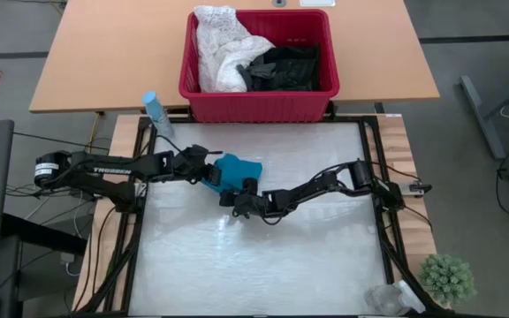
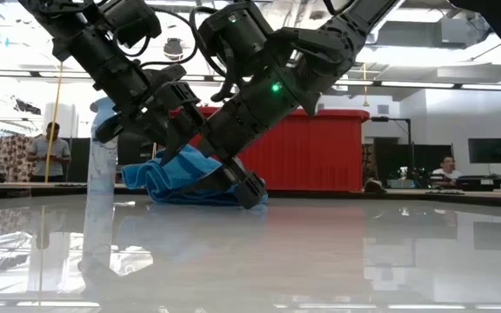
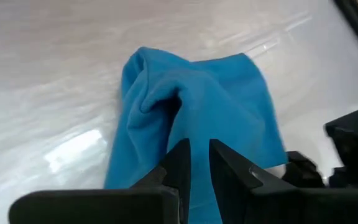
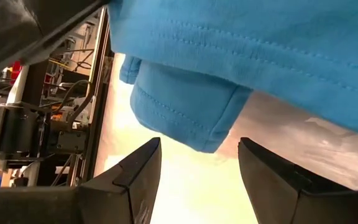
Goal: Fold laundry
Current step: Fold the blue shorts
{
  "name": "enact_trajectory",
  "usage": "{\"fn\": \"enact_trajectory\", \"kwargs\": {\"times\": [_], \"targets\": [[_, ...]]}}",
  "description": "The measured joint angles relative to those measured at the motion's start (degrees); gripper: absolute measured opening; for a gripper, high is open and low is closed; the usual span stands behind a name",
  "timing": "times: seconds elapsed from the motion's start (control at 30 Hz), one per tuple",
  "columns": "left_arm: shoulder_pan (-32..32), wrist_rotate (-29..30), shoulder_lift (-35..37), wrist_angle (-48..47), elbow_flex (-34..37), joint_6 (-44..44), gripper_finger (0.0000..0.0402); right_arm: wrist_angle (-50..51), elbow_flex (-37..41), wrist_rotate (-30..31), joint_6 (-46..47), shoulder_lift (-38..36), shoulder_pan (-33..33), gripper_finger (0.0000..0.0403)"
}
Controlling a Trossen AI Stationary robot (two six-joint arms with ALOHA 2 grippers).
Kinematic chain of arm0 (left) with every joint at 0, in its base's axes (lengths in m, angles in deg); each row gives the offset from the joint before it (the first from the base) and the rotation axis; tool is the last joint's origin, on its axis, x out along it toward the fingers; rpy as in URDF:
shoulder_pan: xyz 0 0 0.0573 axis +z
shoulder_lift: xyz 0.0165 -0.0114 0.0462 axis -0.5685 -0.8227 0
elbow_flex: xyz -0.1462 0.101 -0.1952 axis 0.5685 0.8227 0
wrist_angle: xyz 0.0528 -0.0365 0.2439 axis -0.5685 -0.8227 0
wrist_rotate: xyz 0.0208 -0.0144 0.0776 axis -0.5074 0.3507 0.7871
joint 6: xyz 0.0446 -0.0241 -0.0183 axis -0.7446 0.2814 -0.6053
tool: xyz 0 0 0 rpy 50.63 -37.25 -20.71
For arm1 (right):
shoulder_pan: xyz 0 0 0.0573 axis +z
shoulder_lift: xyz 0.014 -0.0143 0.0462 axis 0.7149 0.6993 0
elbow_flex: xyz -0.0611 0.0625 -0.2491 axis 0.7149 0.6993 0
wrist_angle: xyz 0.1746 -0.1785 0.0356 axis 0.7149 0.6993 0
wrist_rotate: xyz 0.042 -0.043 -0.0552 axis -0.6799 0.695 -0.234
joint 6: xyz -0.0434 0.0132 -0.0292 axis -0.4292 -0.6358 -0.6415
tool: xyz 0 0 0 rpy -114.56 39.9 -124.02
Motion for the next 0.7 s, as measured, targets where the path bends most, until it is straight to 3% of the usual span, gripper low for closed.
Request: {"fn": "enact_trajectory", "kwargs": {"times": [0.47,0.7], "targets": [[1.75,1.49,3.16,-4.84,0.00,-3.52,0.0087,-0.07,0.00,0.05,0.02,-0.02,0.07,0.0235],[1.75,-3.05,-0.12,-2.29,0.00,-3.81,0.0126,-0.09,0.00,0.06,-0.44,-0.02,0.04,0.0235]]}}
